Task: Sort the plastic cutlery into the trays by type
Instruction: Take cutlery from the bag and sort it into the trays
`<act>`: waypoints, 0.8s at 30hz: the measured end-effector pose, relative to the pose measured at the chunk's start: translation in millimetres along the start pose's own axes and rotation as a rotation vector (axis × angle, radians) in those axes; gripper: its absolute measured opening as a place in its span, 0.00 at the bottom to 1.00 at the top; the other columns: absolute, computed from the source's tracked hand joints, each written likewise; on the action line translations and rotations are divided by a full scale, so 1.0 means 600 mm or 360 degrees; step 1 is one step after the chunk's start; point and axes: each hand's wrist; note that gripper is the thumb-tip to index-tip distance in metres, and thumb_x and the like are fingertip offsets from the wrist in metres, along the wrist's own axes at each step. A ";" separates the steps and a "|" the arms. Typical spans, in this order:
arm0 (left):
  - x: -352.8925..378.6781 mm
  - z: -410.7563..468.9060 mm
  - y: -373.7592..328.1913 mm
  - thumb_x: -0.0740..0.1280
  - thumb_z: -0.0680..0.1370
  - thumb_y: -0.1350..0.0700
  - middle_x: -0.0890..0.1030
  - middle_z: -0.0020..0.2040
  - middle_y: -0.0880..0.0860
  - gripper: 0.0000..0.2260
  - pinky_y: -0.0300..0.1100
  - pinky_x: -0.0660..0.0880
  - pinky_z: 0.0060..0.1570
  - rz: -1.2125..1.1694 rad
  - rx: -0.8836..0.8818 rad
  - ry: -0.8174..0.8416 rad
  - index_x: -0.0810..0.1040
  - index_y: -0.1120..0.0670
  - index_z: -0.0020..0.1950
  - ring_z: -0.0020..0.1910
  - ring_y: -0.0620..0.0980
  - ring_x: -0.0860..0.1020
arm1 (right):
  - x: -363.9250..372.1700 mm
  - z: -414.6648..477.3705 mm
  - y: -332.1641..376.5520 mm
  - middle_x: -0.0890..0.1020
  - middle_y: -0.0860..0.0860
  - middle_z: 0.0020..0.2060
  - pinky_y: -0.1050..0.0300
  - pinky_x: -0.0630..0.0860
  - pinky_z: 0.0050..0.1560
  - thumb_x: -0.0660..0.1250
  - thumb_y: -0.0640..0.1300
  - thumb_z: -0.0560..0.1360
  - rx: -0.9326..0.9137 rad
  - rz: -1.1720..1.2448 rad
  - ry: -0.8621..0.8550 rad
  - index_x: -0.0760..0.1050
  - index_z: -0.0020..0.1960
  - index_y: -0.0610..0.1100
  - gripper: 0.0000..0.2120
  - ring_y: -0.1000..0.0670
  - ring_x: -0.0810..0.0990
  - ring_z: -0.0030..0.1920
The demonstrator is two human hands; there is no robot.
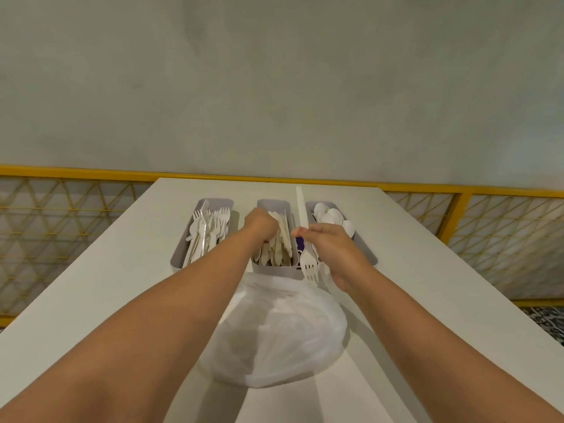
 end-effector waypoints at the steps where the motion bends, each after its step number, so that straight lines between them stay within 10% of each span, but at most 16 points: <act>1: 0.003 0.003 0.001 0.60 0.79 0.61 0.78 0.56 0.61 0.12 0.45 0.74 0.46 0.0020 0.0021 -0.0006 0.73 0.63 0.61 0.55 0.57 0.78 | -0.004 0.004 0.000 0.83 0.44 0.44 0.57 0.72 0.42 0.64 0.46 0.77 -0.0011 0.0012 -0.0014 0.81 0.43 0.50 0.08 0.48 0.77 0.42; 9: -0.021 0.000 0.013 0.62 0.79 0.57 0.74 0.37 0.52 0.08 0.41 0.71 0.37 -0.0046 0.0229 0.0014 0.74 0.55 0.40 0.41 0.52 0.74 | -0.009 0.023 -0.002 0.77 0.51 0.36 0.64 0.66 0.33 0.62 0.44 0.79 -0.0129 0.0118 -0.0126 0.79 0.54 0.40 0.10 0.56 0.72 0.33; 18: -0.064 -0.084 0.040 0.52 0.82 0.46 0.77 0.35 0.55 0.22 0.40 0.75 0.31 -0.0764 -0.0053 0.0696 0.76 0.60 0.44 0.32 0.50 0.76 | 0.056 0.019 -0.016 0.78 0.51 0.45 0.77 0.70 0.41 0.63 0.35 0.77 -0.0619 -0.0147 -0.0166 0.80 0.58 0.41 0.12 0.54 0.76 0.46; 24: -0.062 -0.096 0.057 0.54 0.83 0.53 0.76 0.37 0.54 0.15 0.41 0.74 0.34 -0.1085 -0.0118 0.0677 0.75 0.58 0.44 0.34 0.49 0.74 | 0.078 0.009 -0.017 0.71 0.56 0.43 0.73 0.71 0.47 0.63 0.36 0.77 -0.0687 -0.0385 0.0097 0.74 0.66 0.43 0.17 0.51 0.73 0.52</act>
Point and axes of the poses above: each hand's wrist, its own z-axis towards the middle knuckle, its own x-axis out of the palm, y = z × x
